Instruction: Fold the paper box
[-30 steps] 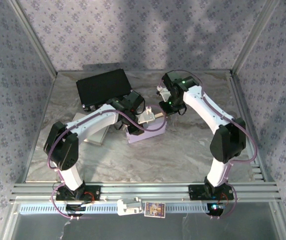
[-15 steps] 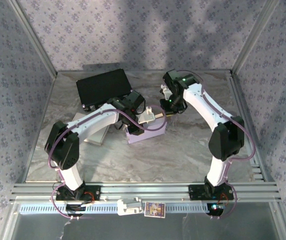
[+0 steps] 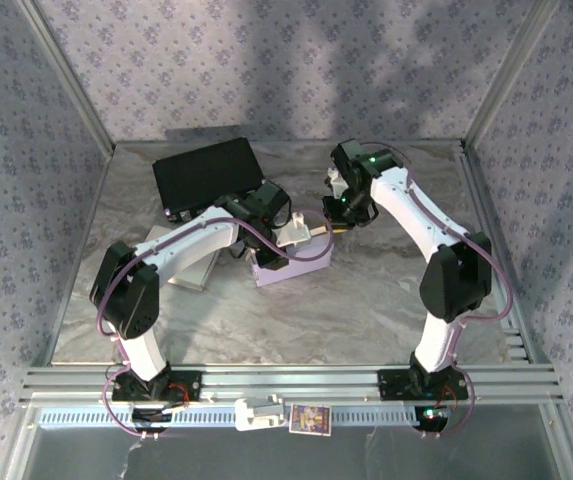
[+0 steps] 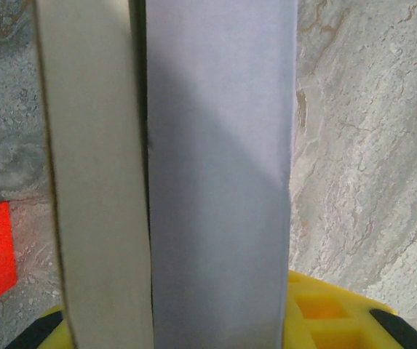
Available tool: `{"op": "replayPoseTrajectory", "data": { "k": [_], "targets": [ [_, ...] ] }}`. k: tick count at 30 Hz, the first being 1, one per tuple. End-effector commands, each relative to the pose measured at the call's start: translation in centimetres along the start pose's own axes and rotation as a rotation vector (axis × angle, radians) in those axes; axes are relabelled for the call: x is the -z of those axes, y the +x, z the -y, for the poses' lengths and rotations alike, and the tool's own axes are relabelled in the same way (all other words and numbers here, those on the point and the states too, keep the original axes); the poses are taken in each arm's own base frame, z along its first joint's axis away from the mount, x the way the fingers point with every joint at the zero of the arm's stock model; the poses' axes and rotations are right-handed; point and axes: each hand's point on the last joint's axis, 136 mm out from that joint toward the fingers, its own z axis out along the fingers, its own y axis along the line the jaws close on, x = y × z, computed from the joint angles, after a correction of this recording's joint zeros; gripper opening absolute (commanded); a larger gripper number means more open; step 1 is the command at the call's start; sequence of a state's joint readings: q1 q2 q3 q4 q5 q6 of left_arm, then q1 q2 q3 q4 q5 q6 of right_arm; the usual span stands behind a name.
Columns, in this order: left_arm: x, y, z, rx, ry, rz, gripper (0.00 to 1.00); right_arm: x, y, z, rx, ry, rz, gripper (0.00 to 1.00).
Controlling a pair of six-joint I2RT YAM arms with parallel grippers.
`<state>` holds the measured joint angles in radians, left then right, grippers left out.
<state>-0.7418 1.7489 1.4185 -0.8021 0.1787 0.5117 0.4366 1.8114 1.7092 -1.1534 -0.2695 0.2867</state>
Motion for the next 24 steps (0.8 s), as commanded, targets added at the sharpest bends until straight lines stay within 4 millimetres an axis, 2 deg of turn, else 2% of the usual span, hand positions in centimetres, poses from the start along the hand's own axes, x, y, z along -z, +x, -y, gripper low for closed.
{"op": "replayPoseTrajectory", "data": {
  "k": [1,5,14,24],
  "targets": [
    [-0.2,0.4,-0.8,0.021,-0.023,-0.036,0.27,0.9,0.7,-0.9,-0.062,-0.062,-0.018,0.0],
    [-0.2,0.4,-0.9,0.019,-0.025,-0.037,0.29,1.6,0.2,-1.0,-0.089,-0.09,-0.008,0.0],
    [-0.2,0.7,-0.9,0.008,-0.032,-0.046,0.32,1.2,0.0,0.1,-0.132,-0.089,0.025,0.0],
    [-0.4,1.2,-1.0,-0.008,-0.04,-0.065,0.37,0.3,1.0,1.8,-0.03,0.03,0.062,0.0]
  ]
}}
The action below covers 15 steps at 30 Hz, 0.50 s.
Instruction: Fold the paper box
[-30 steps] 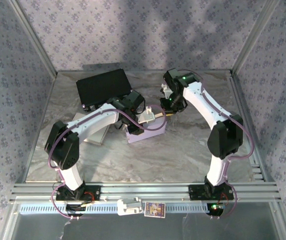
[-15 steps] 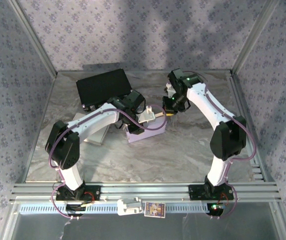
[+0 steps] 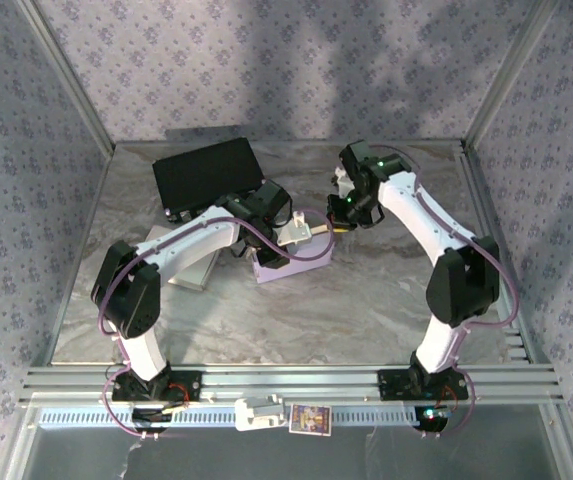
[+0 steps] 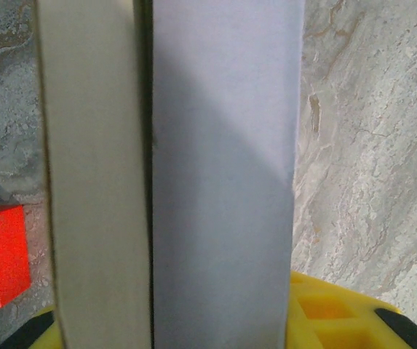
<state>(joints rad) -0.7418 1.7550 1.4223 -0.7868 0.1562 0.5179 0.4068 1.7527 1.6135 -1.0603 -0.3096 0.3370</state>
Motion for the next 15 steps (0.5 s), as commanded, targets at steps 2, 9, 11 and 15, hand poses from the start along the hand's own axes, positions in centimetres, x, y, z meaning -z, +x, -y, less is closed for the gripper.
{"op": "replayPoseTrajectory", "data": {
  "k": [2,9,11,15],
  "targets": [
    [-0.3,1.5,-0.5,-0.003,-0.013,-0.069,0.37,0.3,1.3,1.7,0.083,0.091,0.02,0.0],
    [-0.2,1.4,-0.7,0.012,-0.012,-0.063,0.38,-0.2,1.9,2.8,0.124,0.12,0.058,0.0],
    [-0.2,1.3,-0.7,0.015,-0.01,-0.062,0.37,-0.2,1.8,2.3,0.115,0.096,0.048,0.0],
    [-0.2,1.2,-0.8,0.013,-0.014,-0.064,0.37,1.0,0.7,0.7,0.066,0.053,0.049,0.0]
  ]
}}
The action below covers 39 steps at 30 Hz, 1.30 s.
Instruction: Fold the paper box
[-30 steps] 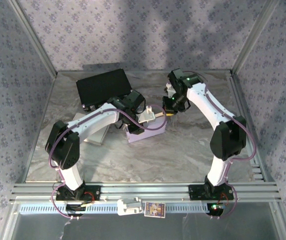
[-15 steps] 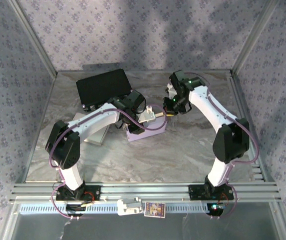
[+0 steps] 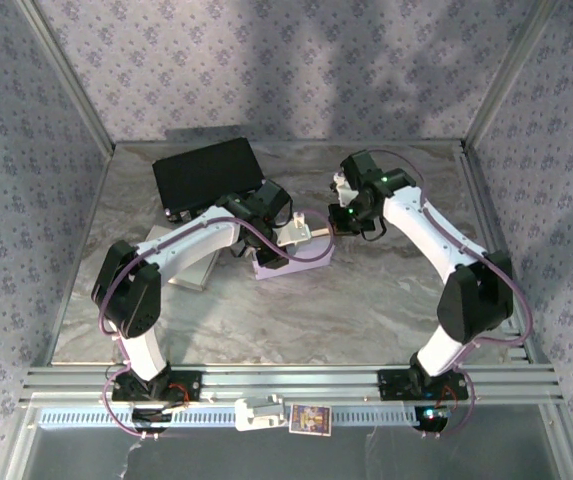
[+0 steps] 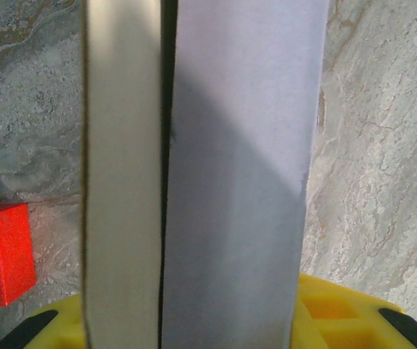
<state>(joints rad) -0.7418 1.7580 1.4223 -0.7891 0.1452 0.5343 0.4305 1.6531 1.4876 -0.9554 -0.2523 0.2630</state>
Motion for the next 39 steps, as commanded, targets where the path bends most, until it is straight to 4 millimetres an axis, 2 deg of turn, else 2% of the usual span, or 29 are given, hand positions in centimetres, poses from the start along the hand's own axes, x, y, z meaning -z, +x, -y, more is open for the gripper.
{"op": "replayPoseTrajectory", "data": {
  "k": [1,10,17,24,27,33,37,39],
  "targets": [
    [-0.1,1.1,-0.7,0.027,-0.007,-0.056,0.37,1.0,-0.4,0.3,-0.076,0.022,-0.035,0.0],
    [-0.1,0.9,-0.7,0.024,-0.009,-0.046,0.38,0.5,-0.8,-2.2,-0.195,-0.093,-0.066,0.0],
    [0.0,0.7,-0.8,0.02,-0.009,-0.041,0.37,0.6,-0.7,-1.2,-0.235,-0.07,-0.053,0.0],
    [0.1,0.9,-1.1,0.045,0.002,-0.036,0.39,-0.4,0.6,0.5,-0.146,-0.042,-0.031,0.0],
    [0.0,0.8,-1.1,0.055,0.013,-0.036,0.41,-0.3,0.6,0.6,-0.117,-0.061,0.007,0.0],
    [-0.3,1.0,-1.3,0.065,0.018,-0.047,0.43,-1.6,1.6,1.0,-0.068,-0.094,0.05,0.0],
    [-0.2,1.1,-1.6,0.082,0.018,-0.045,0.43,-1.5,1.5,1.1,-0.027,-0.104,0.102,0.0],
    [-0.1,1.2,-1.8,0.097,0.02,-0.044,0.43,-2.3,2.6,1.6,-0.029,-0.1,0.081,0.0]
  ]
}}
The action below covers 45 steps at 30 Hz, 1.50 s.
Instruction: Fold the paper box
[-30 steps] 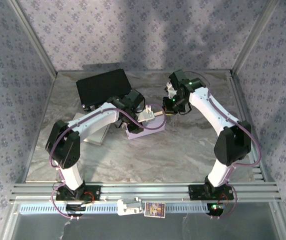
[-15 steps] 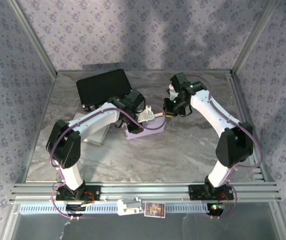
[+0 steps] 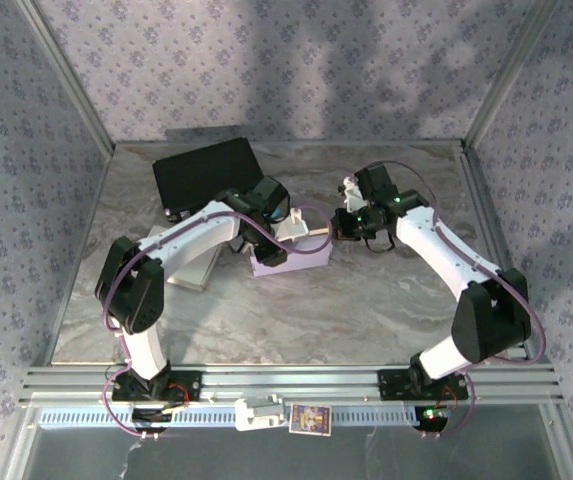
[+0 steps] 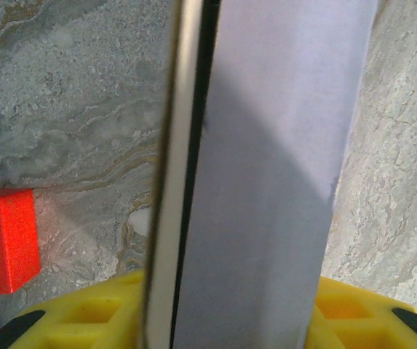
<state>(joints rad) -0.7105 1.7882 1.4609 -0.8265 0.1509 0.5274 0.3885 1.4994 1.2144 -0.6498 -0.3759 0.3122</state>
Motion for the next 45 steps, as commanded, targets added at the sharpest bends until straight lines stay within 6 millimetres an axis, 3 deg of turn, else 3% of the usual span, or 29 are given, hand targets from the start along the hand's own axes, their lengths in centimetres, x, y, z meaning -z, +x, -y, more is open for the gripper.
{"op": "replayPoseTrajectory", "data": {
  "k": [1,16,26,45],
  "targets": [
    [-0.1,0.7,-0.8,0.062,0.014,-0.017,0.43,-1.3,2.7,2.1,0.005,0.057,-0.074,0.0],
    [0.1,0.9,-1.1,0.109,0.032,-0.001,0.45,-1.3,4.2,3.2,0.184,0.174,-0.044,0.0],
    [0.9,0.5,-1.0,0.123,0.022,0.035,0.48,-1.7,5.7,3.7,0.208,0.22,-0.051,0.0],
    [6.6,0.6,0.5,0.271,-0.052,0.251,0.59,-0.6,2.4,1.5,0.153,0.226,-0.019,0.0]
  ]
}}
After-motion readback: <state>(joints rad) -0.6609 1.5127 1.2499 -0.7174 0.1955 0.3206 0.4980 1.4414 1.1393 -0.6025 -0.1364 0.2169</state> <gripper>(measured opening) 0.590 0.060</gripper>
